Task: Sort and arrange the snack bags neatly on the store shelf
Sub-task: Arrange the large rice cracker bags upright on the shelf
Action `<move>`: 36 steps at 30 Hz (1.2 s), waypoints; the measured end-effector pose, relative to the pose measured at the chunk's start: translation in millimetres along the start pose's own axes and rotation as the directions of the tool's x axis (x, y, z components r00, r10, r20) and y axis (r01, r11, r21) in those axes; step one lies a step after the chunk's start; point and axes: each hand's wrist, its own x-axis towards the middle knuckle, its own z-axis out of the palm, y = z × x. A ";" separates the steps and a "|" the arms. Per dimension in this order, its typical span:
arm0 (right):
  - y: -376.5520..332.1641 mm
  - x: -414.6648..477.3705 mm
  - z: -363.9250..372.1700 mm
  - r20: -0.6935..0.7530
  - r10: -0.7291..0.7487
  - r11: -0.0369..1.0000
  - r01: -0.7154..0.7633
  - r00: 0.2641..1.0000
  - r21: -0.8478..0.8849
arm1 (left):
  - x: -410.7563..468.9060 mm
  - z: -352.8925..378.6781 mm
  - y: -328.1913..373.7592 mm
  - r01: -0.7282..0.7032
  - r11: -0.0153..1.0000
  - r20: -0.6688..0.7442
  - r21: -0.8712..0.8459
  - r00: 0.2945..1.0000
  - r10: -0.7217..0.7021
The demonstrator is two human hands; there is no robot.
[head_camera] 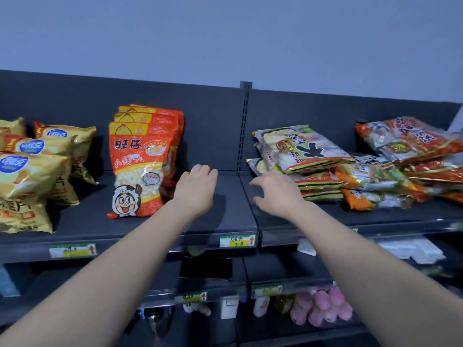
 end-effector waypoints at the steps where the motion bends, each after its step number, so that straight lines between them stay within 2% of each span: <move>1: 7.8 -0.5 -5.8 -0.041 0.006 1.000 -0.006 0.999 -0.001 | 6.1 -3.2 7.4 -0.010 1.000 -0.001 -0.004 1.000 0.010; 6: 50.8 11.1 -26.2 -0.210 0.088 0.996 -0.090 0.974 0.001 | 45.3 -13.6 37.9 -0.062 0.998 -0.046 -0.029 0.997 0.061; 11: 99.4 38.6 -28.4 -0.222 0.251 0.968 -0.245 0.942 0.051 | 92.0 -9.0 61.5 -0.125 0.990 -0.104 -0.057 0.987 0.119; 15: 133.1 58.0 -24.9 -0.157 0.432 0.902 -0.425 0.888 0.078 | 129.4 3.9 74.9 -0.138 0.978 -0.102 -0.154 0.987 0.124; 19: 160.4 73.9 -15.5 -0.007 0.660 0.743 -0.652 0.751 0.150 | 158.1 15.5 84.4 -0.194 0.927 -0.102 -0.320 0.980 0.170; 21: 168.1 78.9 -12.0 0.079 0.700 0.694 -0.702 0.710 0.159 | 166.0 20.6 89.9 -0.250 0.885 -0.065 -0.394 0.967 0.244; 24: 175.1 85.3 -13.1 0.068 0.726 0.672 -0.727 0.685 0.143 | 180.0 35.8 87.4 -0.264 0.810 0.052 -0.524 0.939 0.340; 26: 179.4 89.3 -14.8 0.056 0.737 0.646 -0.727 0.674 0.233 | 186.9 45.7 80.3 -0.236 0.667 -0.001 -0.707 0.943 0.332; 27: 181.6 91.7 -15.0 0.063 0.734 0.638 -0.717 0.677 0.281 | 187.8 47.5 76.8 -0.201 0.513 -0.065 -0.835 0.960 0.271; 28: 182.4 95.0 -15.8 0.074 0.717 0.641 -0.698 0.693 0.320 | 186.2 45.1 74.9 -0.142 0.332 -0.098 -0.933 0.984 0.147; 30: 177.8 102.6 -19.5 0.083 0.647 0.679 -0.622 0.758 0.392 | 182.3 35.9 77.3 -0.020 0.018 -0.022 -1.000 0.995 -0.101; 31: 173.0 106.6 -22.3 0.083 0.599 0.698 -0.570 0.796 0.433 | 181.9 31.1 81.2 0.017 -0.067 0.029 -0.998 0.984 -0.178; 33: 160.0 114.9 -29.8 0.115 0.513 0.668 -0.480 0.850 0.568 | 182.4 20.6 88.1 0.043 -0.227 0.095 -0.973 0.969 -0.226; 36: 140.6 121.0 -37.2 0.260 0.381 0.435 -0.420 0.887 0.796 | 178.9 3.5 94.6 -0.009 -0.392 0.058 -0.920 0.986 -0.157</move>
